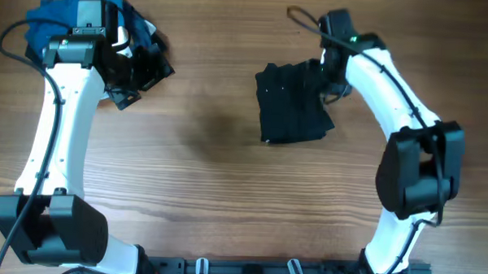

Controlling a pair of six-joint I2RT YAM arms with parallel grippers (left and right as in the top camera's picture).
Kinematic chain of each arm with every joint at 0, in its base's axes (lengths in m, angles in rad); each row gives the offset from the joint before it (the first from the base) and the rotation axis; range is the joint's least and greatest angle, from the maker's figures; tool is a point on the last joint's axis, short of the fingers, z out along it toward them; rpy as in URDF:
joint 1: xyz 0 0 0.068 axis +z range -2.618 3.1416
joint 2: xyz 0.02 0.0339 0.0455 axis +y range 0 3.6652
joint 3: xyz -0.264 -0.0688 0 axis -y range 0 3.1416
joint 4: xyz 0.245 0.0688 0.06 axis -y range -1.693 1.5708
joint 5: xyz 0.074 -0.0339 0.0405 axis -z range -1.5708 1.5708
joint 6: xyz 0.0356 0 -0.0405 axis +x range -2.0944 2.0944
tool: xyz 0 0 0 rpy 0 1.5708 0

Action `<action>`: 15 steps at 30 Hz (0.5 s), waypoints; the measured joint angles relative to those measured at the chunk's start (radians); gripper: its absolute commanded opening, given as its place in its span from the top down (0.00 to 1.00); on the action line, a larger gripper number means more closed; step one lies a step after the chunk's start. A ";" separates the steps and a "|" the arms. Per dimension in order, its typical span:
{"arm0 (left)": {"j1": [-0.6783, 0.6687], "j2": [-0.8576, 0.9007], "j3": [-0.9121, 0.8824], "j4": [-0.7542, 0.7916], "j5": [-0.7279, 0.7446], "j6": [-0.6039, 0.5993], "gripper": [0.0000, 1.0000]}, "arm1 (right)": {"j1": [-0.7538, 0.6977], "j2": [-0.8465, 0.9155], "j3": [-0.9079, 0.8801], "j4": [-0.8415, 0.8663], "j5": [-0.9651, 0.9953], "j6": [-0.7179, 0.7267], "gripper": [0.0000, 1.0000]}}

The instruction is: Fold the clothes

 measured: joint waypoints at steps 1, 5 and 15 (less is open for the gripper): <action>0.000 0.000 0.000 0.000 0.000 0.000 0.08 | -0.003 -0.005 0.033 -0.022 0.000 -0.003 0.62; 0.000 0.000 0.000 0.000 0.000 0.000 0.07 | -0.006 -0.042 0.139 -0.072 -0.019 -0.039 0.95; 0.000 0.000 0.000 0.000 0.000 0.000 0.07 | 0.017 -0.022 0.070 0.079 -0.361 -0.145 0.96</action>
